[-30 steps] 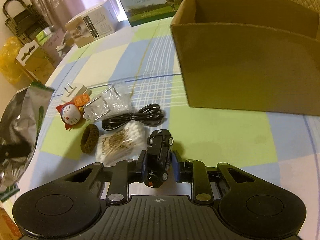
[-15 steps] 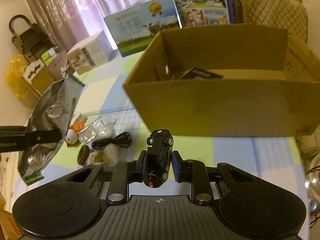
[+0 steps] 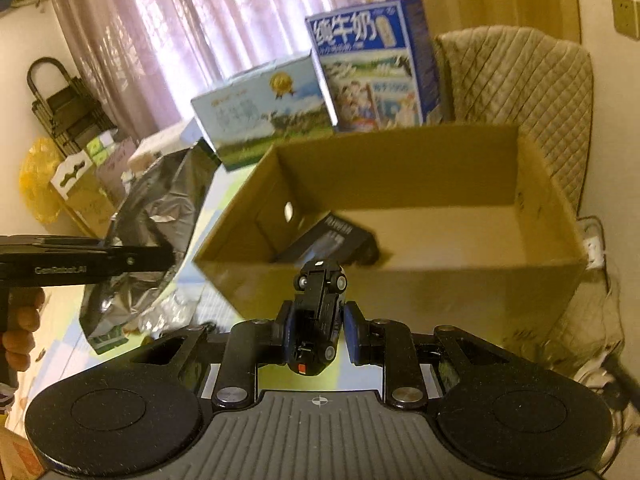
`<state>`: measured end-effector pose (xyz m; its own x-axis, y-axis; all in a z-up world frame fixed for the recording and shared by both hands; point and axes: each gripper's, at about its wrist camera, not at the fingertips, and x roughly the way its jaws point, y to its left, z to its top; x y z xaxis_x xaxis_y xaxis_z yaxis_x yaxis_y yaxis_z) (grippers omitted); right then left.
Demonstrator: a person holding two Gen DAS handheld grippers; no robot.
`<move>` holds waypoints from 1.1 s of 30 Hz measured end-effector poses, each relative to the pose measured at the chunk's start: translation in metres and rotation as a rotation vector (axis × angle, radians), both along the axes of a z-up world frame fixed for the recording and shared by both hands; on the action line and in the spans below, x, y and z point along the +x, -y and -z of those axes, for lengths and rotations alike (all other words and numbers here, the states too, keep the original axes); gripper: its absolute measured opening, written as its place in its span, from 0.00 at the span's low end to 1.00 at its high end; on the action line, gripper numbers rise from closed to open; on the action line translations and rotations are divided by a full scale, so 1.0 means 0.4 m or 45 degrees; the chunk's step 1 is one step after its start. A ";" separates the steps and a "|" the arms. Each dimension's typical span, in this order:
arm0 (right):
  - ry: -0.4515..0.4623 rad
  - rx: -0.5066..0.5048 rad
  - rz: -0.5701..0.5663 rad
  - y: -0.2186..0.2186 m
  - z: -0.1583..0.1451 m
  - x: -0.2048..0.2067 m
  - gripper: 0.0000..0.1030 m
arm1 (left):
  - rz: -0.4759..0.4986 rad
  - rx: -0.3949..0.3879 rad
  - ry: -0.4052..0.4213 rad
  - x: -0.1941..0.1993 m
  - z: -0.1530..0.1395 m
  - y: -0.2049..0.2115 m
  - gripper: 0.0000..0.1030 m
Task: Organize objects
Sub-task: 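Carry the foil bag with the left tool while the right tool carries the toy car to the cardboard box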
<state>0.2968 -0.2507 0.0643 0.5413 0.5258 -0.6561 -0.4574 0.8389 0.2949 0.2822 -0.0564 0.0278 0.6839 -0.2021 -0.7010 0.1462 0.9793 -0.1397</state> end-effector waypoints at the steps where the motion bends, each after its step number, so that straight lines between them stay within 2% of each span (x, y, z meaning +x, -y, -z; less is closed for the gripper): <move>1: 0.010 0.003 0.006 0.012 -0.008 0.008 0.21 | 0.009 -0.002 0.008 0.014 -0.006 0.014 0.31; 12: 0.099 -0.018 0.099 0.129 -0.052 0.116 0.21 | 0.062 0.000 0.063 0.161 -0.038 0.145 0.31; 19: 0.083 -0.068 0.161 0.173 -0.028 0.197 0.21 | 0.075 0.010 0.004 0.267 -0.002 0.206 0.30; 24: 0.046 -0.101 0.172 0.182 0.010 0.255 0.21 | 0.105 0.011 -0.050 0.328 0.040 0.249 0.14; 27: 0.020 -0.114 0.178 0.183 0.033 0.277 0.21 | 0.145 -0.043 -0.117 0.360 0.073 0.270 0.15; 29: 0.001 -0.121 0.175 0.185 0.044 0.286 0.21 | 0.139 0.011 -0.129 0.371 0.092 0.284 0.14; 33: -0.019 -0.143 0.161 0.181 0.058 0.294 0.21 | 0.128 0.017 -0.148 0.378 0.109 0.279 0.16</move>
<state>0.4145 -0.3230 0.0411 0.5885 0.3768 -0.7153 -0.3423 0.9177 0.2018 0.4333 -0.1679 -0.0158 0.5746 -0.2560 -0.7774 0.2273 0.9624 -0.1489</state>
